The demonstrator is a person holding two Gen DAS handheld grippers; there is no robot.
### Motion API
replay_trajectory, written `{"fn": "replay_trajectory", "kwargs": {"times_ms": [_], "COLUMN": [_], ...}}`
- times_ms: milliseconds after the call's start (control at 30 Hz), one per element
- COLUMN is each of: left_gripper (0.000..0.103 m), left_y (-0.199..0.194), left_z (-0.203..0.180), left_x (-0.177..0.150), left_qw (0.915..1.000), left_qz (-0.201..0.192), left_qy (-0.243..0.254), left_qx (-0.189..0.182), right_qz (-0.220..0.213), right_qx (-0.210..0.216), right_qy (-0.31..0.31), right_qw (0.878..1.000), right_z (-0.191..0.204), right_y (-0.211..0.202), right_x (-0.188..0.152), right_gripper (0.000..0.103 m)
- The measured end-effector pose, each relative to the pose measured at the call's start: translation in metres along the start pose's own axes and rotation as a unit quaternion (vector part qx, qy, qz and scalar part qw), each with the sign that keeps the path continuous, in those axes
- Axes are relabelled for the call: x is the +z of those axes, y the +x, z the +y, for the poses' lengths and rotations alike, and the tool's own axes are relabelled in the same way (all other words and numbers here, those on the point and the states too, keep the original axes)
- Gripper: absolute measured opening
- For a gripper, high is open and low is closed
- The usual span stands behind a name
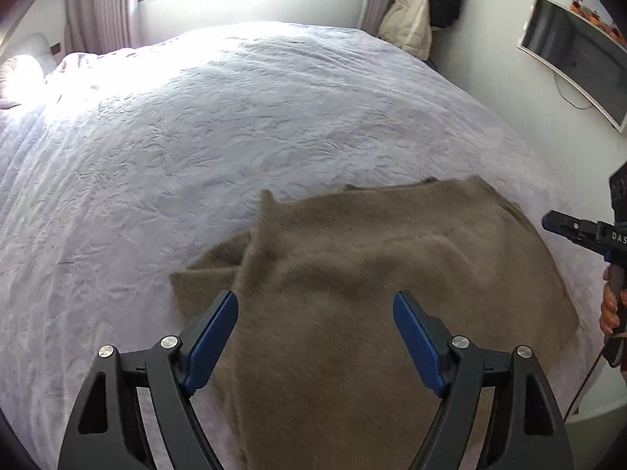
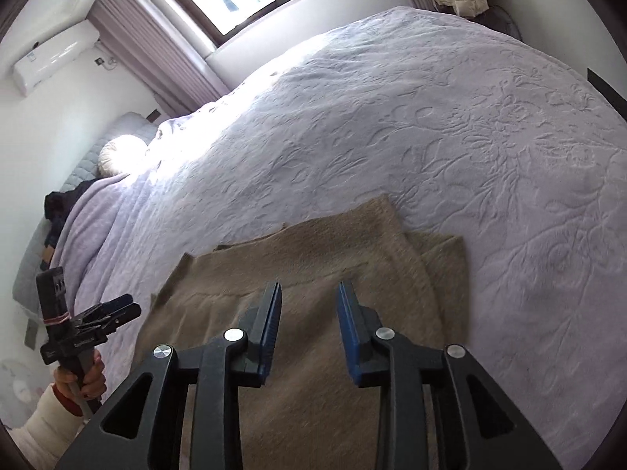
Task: Fold small clothes
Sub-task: 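Open both tools and pull them back from the folded sweater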
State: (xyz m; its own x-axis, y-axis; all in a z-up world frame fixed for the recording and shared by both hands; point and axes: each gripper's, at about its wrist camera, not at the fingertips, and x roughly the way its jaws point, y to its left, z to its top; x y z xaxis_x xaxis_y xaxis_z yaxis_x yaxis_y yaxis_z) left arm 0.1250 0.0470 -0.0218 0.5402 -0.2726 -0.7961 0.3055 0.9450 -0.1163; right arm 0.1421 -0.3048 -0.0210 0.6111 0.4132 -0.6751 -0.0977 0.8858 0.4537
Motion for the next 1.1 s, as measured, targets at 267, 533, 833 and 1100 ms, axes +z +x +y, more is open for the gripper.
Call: {"fn": "replay_trajectory", "kwargs": {"times_ms": [267, 533, 833, 1100], "left_gripper": [0.082, 0.082, 0.082, 0.082], "left_y": [0.015, -0.010, -0.025, -0.031], "left_z": [-0.008, -0.014, -0.022, -0.021], "left_x": [-0.089, -0.112, -0.120, -0.128], "left_qw": [0.9993, 0.9977, 0.9951, 0.9946], "left_qz": [0.025, 0.019, 0.021, 0.021], "left_qy": [-0.004, -0.002, -0.018, -0.033], "left_qx": [0.028, 0.064, 0.095, 0.097], "right_qz": [0.040, 0.010, 0.017, 0.018], "right_qx": [-0.048, -0.020, -0.040, -0.050], "right_qy": [-0.032, 0.049, 0.065, 0.073], "right_qw": [0.998, 0.999, 0.997, 0.996], "right_z": [0.013, -0.023, -0.017, -0.013], "right_y": [-0.004, -0.024, -0.024, -0.028], "right_x": [-0.084, -0.130, -0.126, -0.135], "right_gripper": [0.033, 0.032, 0.034, 0.034]}}
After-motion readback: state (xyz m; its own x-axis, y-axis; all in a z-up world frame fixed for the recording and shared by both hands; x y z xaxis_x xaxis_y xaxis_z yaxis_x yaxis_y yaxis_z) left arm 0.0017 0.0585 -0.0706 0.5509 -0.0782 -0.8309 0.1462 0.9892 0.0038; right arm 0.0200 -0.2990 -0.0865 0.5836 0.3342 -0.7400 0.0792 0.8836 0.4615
